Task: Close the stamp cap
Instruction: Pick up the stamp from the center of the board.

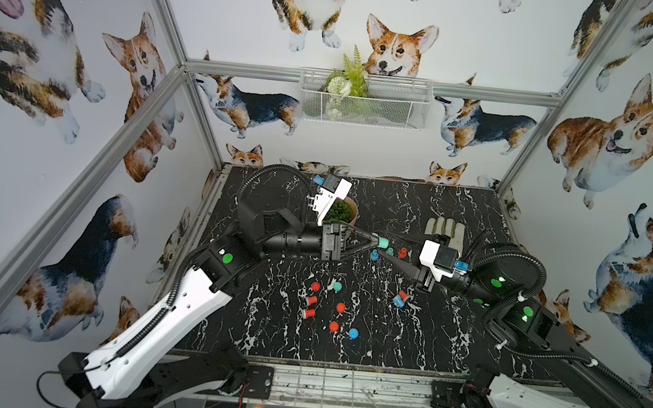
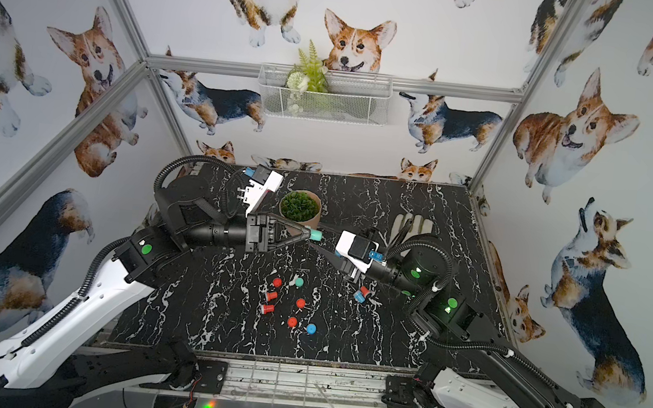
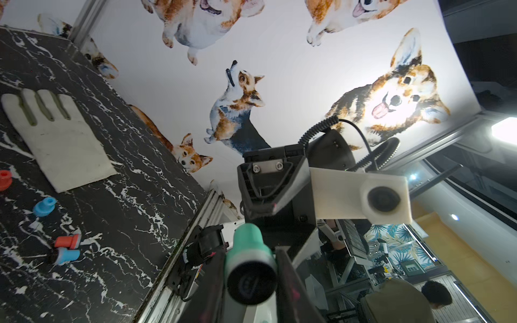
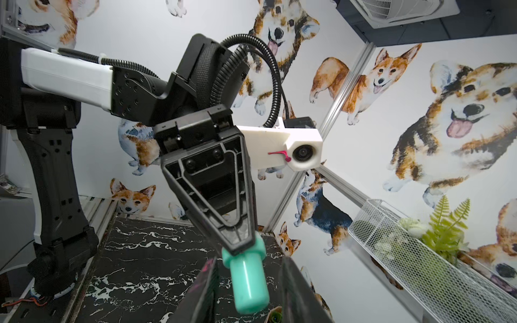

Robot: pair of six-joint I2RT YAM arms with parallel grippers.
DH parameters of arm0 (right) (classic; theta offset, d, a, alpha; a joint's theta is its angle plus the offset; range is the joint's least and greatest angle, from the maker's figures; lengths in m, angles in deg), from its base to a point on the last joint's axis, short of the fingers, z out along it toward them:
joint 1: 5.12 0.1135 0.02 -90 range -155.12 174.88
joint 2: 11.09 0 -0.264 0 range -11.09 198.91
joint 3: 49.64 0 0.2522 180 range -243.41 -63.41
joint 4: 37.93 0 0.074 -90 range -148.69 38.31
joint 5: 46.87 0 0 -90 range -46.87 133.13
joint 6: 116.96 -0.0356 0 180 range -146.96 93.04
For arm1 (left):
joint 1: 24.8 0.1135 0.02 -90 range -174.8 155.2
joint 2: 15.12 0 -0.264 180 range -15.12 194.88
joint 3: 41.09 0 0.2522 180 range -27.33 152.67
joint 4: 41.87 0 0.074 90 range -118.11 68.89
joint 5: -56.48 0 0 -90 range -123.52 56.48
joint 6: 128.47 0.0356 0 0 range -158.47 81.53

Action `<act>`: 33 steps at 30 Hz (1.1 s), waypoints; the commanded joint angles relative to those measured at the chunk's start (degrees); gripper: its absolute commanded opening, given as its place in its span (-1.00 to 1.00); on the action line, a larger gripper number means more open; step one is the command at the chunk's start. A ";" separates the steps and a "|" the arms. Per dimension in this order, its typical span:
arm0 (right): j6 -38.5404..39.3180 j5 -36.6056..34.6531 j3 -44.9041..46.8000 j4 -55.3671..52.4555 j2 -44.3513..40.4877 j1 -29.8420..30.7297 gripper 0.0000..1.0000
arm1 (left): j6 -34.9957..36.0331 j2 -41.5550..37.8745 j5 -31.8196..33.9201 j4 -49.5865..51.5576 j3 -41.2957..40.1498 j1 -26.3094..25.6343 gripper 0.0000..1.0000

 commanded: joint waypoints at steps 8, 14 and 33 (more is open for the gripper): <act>-3.46 5.15 -1.00 10.47 1.57 0.04 -0.35 | -6.58 0.20 -5.16 -11.65 0.69 0.12 -0.78; -3.77 5.23 -1.22 11.50 2.22 0.05 -0.42 | -6.88 0.50 -5.91 -12.22 0.65 0.12 -0.79; -5.86 0.80 -1.82 5.13 1.58 0.05 -0.85 | 1.43 -0.17 -0.14 0.30 2.48 2.23 -0.47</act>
